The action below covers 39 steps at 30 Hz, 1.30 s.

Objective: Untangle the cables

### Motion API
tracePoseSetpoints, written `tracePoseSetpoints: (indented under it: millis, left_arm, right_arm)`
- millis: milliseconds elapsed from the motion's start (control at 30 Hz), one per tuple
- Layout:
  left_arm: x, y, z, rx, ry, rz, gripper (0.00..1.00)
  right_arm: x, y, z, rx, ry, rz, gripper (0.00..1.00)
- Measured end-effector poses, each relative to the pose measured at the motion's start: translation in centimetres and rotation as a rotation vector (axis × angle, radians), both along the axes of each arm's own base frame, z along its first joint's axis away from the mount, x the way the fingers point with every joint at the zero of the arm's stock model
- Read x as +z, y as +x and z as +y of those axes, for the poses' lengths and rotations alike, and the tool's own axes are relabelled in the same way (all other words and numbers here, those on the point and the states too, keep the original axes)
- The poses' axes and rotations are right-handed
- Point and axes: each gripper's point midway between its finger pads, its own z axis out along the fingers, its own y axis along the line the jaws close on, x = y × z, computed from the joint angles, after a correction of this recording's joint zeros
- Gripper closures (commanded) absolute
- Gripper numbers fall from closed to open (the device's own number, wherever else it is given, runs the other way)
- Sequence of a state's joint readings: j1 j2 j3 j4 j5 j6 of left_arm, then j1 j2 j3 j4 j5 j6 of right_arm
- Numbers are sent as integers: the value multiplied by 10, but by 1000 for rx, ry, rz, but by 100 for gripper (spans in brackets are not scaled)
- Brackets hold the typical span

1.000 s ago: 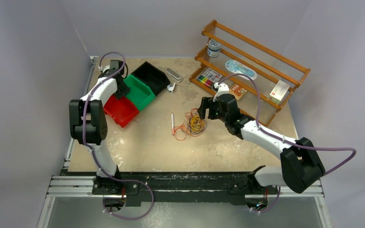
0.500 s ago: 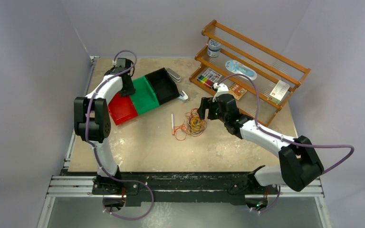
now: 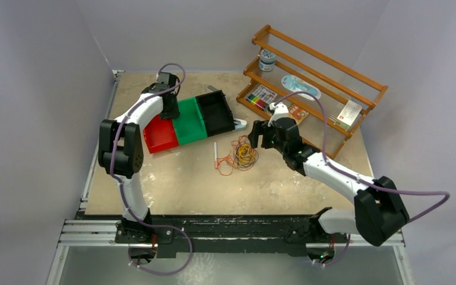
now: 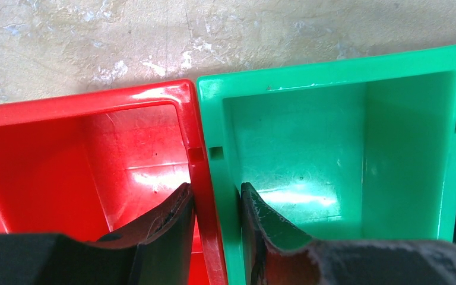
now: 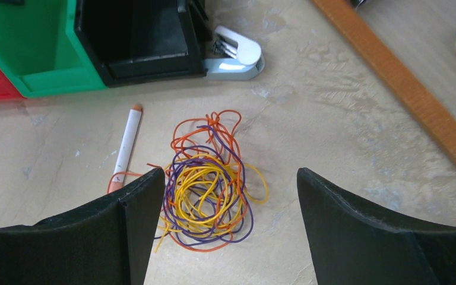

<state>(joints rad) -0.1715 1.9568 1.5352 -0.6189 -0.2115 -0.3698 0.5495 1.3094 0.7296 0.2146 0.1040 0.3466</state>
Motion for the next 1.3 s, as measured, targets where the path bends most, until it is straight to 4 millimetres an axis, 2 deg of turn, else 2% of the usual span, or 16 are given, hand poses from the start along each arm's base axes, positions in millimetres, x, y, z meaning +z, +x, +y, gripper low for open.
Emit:
tracePoseSetpoints:
  millis: [167, 267, 533, 800, 900, 1000, 1100, 1200, 1300]
  left_arm:
    - [2, -3, 1, -3, 2, 0, 56]
    - [10, -7, 2, -8, 2, -15, 51]
    - [63, -9, 1, -5, -26, -161, 48]
    - [107, -39, -4, -10, -120, -336, 45]
    - [124, -47, -10, -30, -164, -403, 45]
    - [139, -53, -24, -62, -207, -458, 45]
    - [145, -61, -52, -135, -254, -490, 45]
    - [137, -71, -84, -213, -298, -479, 46]
    - [121, -85, -112, -278, -334, -443, 48]
  right_arm:
    - [23, -4, -8, -12, 9, -73, 12]
    - [33, -5, -14, -26, 11, -106, 11]
    - [35, -14, -29, -67, 5, -138, 9]
    - [41, -16, -39, -113, 3, -169, 10]
    - [38, -17, -38, -101, -4, -160, 14]
    - [33, -19, -33, -65, -8, -138, 19]
    - [27, -22, -25, -18, -13, -100, 22]
    - [22, -25, -16, 32, -9, -63, 25]
    - [18, -28, -5, 93, -4, -28, 27]
